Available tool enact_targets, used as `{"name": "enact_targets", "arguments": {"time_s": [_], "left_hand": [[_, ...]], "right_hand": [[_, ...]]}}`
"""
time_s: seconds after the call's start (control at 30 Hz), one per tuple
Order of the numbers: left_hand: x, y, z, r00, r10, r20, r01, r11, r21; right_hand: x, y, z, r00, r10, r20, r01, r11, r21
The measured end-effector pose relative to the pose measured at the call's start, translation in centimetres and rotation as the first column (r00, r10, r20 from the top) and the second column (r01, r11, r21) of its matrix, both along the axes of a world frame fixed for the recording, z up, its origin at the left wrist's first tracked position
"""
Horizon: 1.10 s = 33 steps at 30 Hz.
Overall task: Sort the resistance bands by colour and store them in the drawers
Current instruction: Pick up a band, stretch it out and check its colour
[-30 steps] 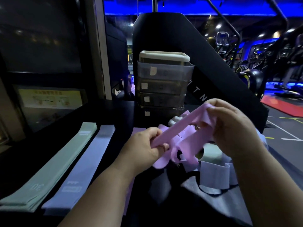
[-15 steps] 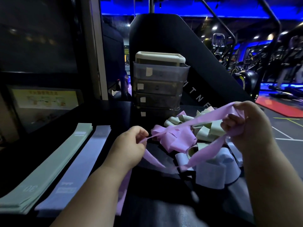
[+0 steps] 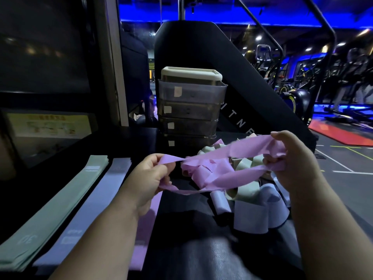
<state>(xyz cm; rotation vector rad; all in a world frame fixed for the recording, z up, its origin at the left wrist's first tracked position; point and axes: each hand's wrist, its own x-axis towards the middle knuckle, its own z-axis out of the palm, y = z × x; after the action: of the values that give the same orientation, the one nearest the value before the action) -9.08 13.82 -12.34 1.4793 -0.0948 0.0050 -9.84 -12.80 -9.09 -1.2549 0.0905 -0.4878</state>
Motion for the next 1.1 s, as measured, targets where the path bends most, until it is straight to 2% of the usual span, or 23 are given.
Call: {"name": "enact_targets", "arguments": {"time_s": [0.1, 0.2, 0.27, 0.33, 0.4, 0.47, 0.5, 0.53, 0.57, 0.63, 0.73, 0.83, 0.93, 1.1], "left_hand": [[-0.1, -0.1, -0.1, 0.999, 0.015, 0.035, -0.017, 0.998, 0.055], [0.2, 0.0, -0.3, 0.993, 0.056, 0.102, -0.063, 0.995, 0.073], [0.4, 0.1, -0.4, 0.988, 0.082, 0.132, -0.089, 0.995, 0.053], [0.6, 0.1, -0.7, 0.981, 0.102, 0.168, -0.113, 0.992, 0.057], [0.8, 0.1, -0.9, 0.97, 0.113, 0.215, -0.135, 0.986, 0.094], [0.7, -0.1, -1.1, 0.959, 0.121, 0.256, -0.161, 0.977, 0.139], [0.7, -0.3, -1.1, 0.954, 0.123, 0.273, -0.171, 0.972, 0.161], [0.6, -0.4, -1.1, 0.95, 0.122, 0.287, -0.178, 0.968, 0.175], [0.4, -0.4, -1.1, 0.948, 0.12, 0.296, -0.18, 0.966, 0.186], [0.2, -0.5, -1.0, 0.947, 0.116, 0.301, -0.184, 0.961, 0.208], [0.1, -0.6, -0.9, 0.948, 0.123, 0.294, -0.197, 0.952, 0.236], [0.1, -0.6, -0.8, 0.949, 0.122, 0.291, -0.194, 0.953, 0.233], [0.0, -0.6, -0.9, 0.948, 0.121, 0.295, -0.198, 0.949, 0.247], [0.1, -0.5, -0.9, 0.948, 0.132, 0.291, -0.209, 0.945, 0.251]], "right_hand": [[0.4, -0.5, -0.3, 1.0, -0.001, 0.002, 0.001, 1.0, 0.025], [0.5, -0.7, -0.4, 0.999, 0.029, 0.034, -0.028, 1.0, -0.014], [0.4, -0.6, -0.5, 1.0, 0.005, 0.018, -0.003, 0.994, -0.112], [0.5, -0.4, -0.6, 1.0, -0.019, -0.017, 0.013, 0.952, -0.307], [0.7, -0.1, -0.9, 0.992, -0.099, -0.08, 0.034, 0.812, -0.583], [0.8, 0.2, -1.2, 0.968, -0.229, -0.104, 0.04, 0.548, -0.836], [0.8, 0.4, -1.4, 0.95, -0.298, -0.095, 0.035, 0.404, -0.914], [0.7, 0.7, -1.5, 0.935, -0.347, -0.077, 0.034, 0.304, -0.952], [0.7, 1.0, -1.6, 0.926, -0.373, -0.056, 0.045, 0.256, -0.966], [0.8, 1.4, -1.8, 0.94, -0.341, 0.01, 0.096, 0.236, -0.967], [1.2, 2.0, -2.2, 0.987, -0.124, 0.101, 0.118, 0.14, -0.983], [1.0, 3.3, -2.5, 0.999, 0.039, -0.003, -0.004, 0.003, -1.0], [0.5, 4.3, -2.4, 0.986, 0.129, -0.101, -0.097, -0.036, -0.995], [0.0, 4.7, -2.2, 0.948, 0.143, -0.283, -0.263, -0.142, -0.954]]}}
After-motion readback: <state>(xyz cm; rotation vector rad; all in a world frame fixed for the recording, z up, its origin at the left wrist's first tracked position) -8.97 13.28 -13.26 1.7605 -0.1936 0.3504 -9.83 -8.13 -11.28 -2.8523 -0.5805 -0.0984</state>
